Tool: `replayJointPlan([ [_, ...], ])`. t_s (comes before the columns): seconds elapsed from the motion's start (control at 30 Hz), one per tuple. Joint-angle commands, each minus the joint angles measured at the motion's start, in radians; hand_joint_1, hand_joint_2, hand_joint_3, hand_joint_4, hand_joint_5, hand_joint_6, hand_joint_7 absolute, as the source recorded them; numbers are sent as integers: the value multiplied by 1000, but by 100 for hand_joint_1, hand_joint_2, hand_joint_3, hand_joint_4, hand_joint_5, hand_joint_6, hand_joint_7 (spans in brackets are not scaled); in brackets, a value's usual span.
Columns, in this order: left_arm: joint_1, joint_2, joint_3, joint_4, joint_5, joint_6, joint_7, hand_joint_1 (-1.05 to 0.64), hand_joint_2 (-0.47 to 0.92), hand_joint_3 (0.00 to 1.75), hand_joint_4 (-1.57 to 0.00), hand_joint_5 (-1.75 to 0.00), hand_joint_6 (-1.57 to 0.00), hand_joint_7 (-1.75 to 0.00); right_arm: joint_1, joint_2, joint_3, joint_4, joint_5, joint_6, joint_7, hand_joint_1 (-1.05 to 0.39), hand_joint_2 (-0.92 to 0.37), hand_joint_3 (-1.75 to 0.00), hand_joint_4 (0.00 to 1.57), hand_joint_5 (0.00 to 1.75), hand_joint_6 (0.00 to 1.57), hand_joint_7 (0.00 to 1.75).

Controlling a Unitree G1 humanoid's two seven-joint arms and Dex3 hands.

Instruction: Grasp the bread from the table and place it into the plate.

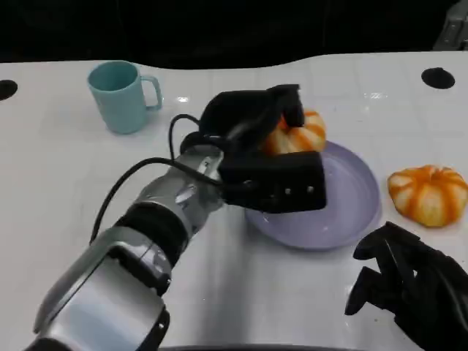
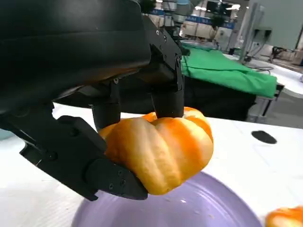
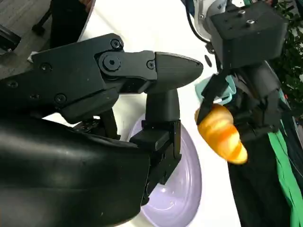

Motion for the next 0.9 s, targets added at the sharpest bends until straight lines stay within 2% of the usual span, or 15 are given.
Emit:
replayJointPlan([
  [0.03, -47, -37, -6, 23, -3, 11, -30, -22, 79, 35, -87, -175, -60, -169, 12, -8, -3, -11, 0, -6, -2, -43, -92, -45, 62, 175, 49, 160],
  [0.1, -54, -54, -8, 31, -2, 19, -41, -23, 85, 21, -83, -175, -71, -128, 15, -6, -2, -14, 1, -7, -3, -42, -92, -45, 62, 175, 48, 160],
  [0.13, -57, -61, -9, 33, -1, 25, -46, -23, 88, 16, -82, -175, -74, -122, 16, -4, -1, -15, 1, -7, -5, -42, -92, -45, 62, 175, 48, 160],
  [0.17, -61, -71, -9, 38, -3, 39, -58, -24, 90, 16, -79, -171, -72, -115, 16, -5, 1, -14, -2, -10, -3, -42, -92, -45, 61, 175, 48, 160],
  [0.23, -68, -86, -12, 45, -1, 60, -72, -24, 92, 20, -73, -157, -75, -78, 18, -3, 5, -12, -5, -17, -2, -42, -92, -44, 62, 175, 48, 160],
  [0.27, -71, -92, -18, 48, 5, 70, -77, -24, 92, 19, -72, -159, -78, -73, 19, -3, 8, -12, -8, -20, -3, -42, -92, -44, 62, 175, 49, 159],
  [0.3, -72, -95, -23, 49, 9, 76, -79, -26, 92, 22, -71, -145, -77, -65, 20, -2, 10, -12, -11, -22, -4, -42, -92, -44, 62, 175, 49, 159],
  [0.33, -71, -98, -27, 50, 13, 75, -76, -26, 92, 22, -71, -141, -77, -62, 21, -1, 13, -12, -13, -25, -4, -42, -92, -44, 62, 175, 49, 159],
  [0.37, -69, -99, -30, 50, 14, 74, -73, -29, 92, 31, -73, -122, -78, -56, 22, -1, 14, -12, -14, -28, -4, -43, -92, -44, 62, 175, 49, 159],
  [0.4, -69, -103, -37, 53, 20, 76, -69, -30, 92, 34, -74, -114, -79, -53, 23, -1, 16, -13, -15, -30, -4, -43, -92, -44, 63, 175, 49, 159],
  [0.43, -69, -105, -42, 56, 23, 78, -66, -30, 92, 29, -74, -112, -82, -47, 23, -1, 18, -13, -16, -31, -4, -43, -92, -44, 62, 175, 49, 159],
  [0.53, -72, -119, -69, 70, 45, 103, -43, -26, 92, 11, -74, -129, -89, -35, 27, -3, 27, -6, -20, -55, 10, -42, -92, -46, 62, 175, 47, 159],
  [0.73, -80, -140, -79, 86, 52, 142, -51, -23, 92, 5, -71, -170, -95, -30, 35, -1, 38, 3, -26, -90, 18, -42, -92, -45, 62, 175, 46, 160],
  [0.9, -87, -146, -96, 95, 63, 166, -80, -24, 90, 2, -69, -174, -92, -27, 37, -4, 42, 9, -28, -104, 23, -43, -92, -44, 62, 175, 45, 160],
])
